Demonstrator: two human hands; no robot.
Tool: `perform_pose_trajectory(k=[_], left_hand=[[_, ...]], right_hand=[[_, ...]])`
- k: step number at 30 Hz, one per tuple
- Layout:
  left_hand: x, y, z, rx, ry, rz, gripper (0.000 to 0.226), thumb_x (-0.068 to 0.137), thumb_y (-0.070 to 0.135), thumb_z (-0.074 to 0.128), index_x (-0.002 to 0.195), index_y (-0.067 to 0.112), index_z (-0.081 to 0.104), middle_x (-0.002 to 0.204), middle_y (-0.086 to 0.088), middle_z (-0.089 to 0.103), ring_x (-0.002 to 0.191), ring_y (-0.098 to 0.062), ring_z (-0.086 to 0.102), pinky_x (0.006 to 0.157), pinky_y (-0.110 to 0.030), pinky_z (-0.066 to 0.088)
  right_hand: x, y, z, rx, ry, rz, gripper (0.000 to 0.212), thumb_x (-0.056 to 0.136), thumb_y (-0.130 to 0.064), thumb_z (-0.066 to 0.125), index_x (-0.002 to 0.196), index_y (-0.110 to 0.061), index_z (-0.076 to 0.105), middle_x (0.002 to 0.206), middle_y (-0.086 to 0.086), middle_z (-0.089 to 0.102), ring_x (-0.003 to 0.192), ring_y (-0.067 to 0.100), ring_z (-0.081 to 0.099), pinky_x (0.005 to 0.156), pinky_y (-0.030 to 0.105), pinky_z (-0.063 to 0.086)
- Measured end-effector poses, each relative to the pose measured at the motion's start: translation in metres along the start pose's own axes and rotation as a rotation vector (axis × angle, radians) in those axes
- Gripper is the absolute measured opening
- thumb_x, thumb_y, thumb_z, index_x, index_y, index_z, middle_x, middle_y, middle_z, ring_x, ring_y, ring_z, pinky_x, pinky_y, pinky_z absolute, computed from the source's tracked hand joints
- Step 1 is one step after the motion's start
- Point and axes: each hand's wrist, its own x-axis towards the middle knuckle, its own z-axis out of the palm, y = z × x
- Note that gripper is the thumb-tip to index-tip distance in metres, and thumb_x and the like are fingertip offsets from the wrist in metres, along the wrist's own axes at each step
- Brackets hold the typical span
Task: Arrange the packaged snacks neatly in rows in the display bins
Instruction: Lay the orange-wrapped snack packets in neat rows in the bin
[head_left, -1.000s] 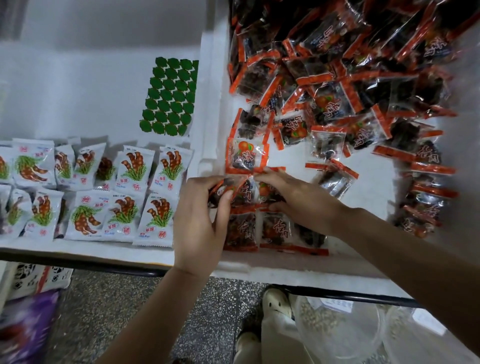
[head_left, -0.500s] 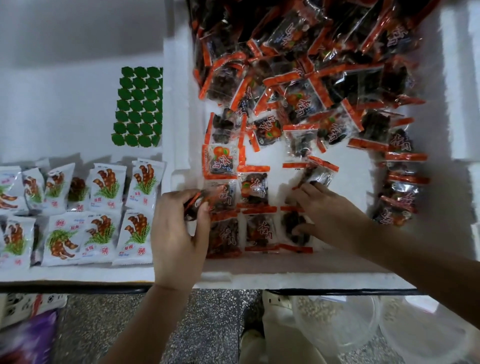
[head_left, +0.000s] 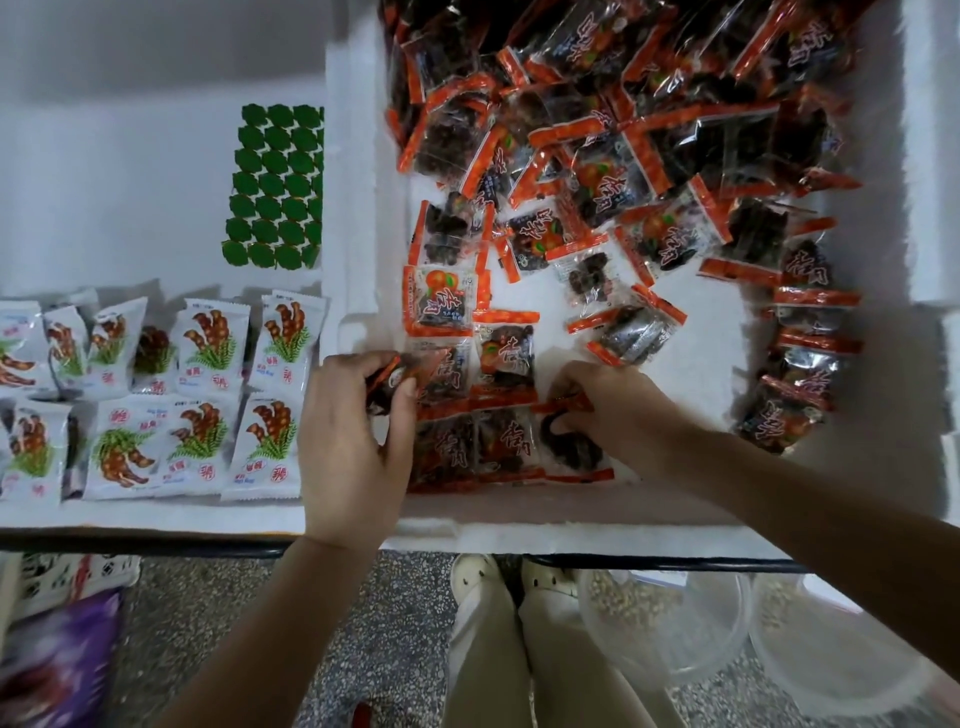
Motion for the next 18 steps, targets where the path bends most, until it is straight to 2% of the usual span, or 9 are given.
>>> perform_pose_trajectory(k=[3,5,7,9,11,14,16,18], left_hand=[[-0.002,0.004,-0.002,-0.091,-0.072,-0.041,0.02,0.092,0.025,0.049,0.107,0.012,0.053,0.096,0.005,0.051,0.088,-0.008,0.046,0.076,-0.02,0.036],[0.0,0.012,-0.003,-0.157,-0.133,-0.031,0.024,0.092,0.026,0.05,0.108,0.009,0.057,0.099,0.003,0.057,0.09,-0.008,0.053,0.079,-0.015,0.04],[0.005,0.024,-0.001,-0.24,-0.194,-0.046,0.025,0.091,0.028,0.054,0.109,0.013,0.06,0.1,0.005,0.061,0.092,-0.006,0.057,0.082,-0.012,0.043],[0.015,0.039,0.005,-0.354,-0.261,-0.133,0.018,0.088,0.032,0.059,0.105,0.025,0.06,0.097,0.01,0.064,0.092,-0.008,0.061,0.081,-0.021,0.047],[0.026,0.049,0.013,-0.412,-0.343,-0.227,0.012,0.088,0.029,0.063,0.097,0.035,0.058,0.09,0.015,0.065,0.086,-0.003,0.06,0.076,-0.017,0.045],[0.042,0.052,0.031,-0.422,-0.511,-0.294,0.011,0.089,0.022,0.063,0.1,0.023,0.062,0.087,0.013,0.065,0.079,0.005,0.058,0.069,-0.007,0.04],[0.052,0.051,0.044,-0.397,-0.593,-0.276,0.012,0.088,0.02,0.065,0.099,0.016,0.063,0.084,0.016,0.063,0.075,0.013,0.056,0.067,-0.004,0.039],[0.059,0.051,0.055,-0.357,-0.66,-0.228,0.011,0.086,0.016,0.066,0.097,0.015,0.062,0.081,0.018,0.06,0.071,0.017,0.054,0.065,-0.002,0.037]], right_hand=[[-0.009,0.002,-0.006,-0.245,0.033,-0.077,0.028,0.091,-0.031,0.057,0.117,-0.028,0.047,0.118,-0.004,0.05,0.107,0.018,0.052,0.082,0.031,0.044],[-0.016,0.003,-0.012,-0.332,0.117,-0.16,0.041,0.09,-0.036,0.058,0.127,-0.028,0.042,0.129,-0.005,0.04,0.119,0.016,0.041,0.09,0.03,0.039],[-0.019,0.009,-0.02,-0.313,0.281,-0.188,0.053,0.086,-0.039,0.061,0.132,-0.02,0.044,0.131,0.003,0.042,0.122,0.023,0.038,0.099,0.035,0.034],[-0.014,0.021,-0.028,-0.368,0.371,-0.132,0.061,0.082,-0.04,0.066,0.134,-0.016,0.044,0.131,0.012,0.045,0.12,0.032,0.041,0.099,0.044,0.036],[-0.01,0.035,-0.034,-0.425,0.323,-0.109,0.067,0.079,-0.041,0.069,0.137,-0.021,0.044,0.136,0.014,0.043,0.121,0.037,0.042,0.097,0.05,0.039],[-0.007,0.045,-0.04,-0.493,0.213,-0.144,0.065,0.08,-0.046,0.066,0.137,-0.028,0.042,0.146,0.009,0.033,0.127,0.033,0.035,0.099,0.048,0.038],[-0.006,0.047,-0.044,-0.49,0.2,-0.145,0.062,0.086,-0.043,0.06,0.14,-0.026,0.035,0.148,0.007,0.027,0.129,0.031,0.03,0.099,0.044,0.039],[-0.006,0.047,-0.045,-0.444,0.212,-0.143,0.061,0.088,-0.031,0.058,0.141,-0.017,0.031,0.147,0.011,0.026,0.129,0.031,0.03,0.097,0.041,0.041]])
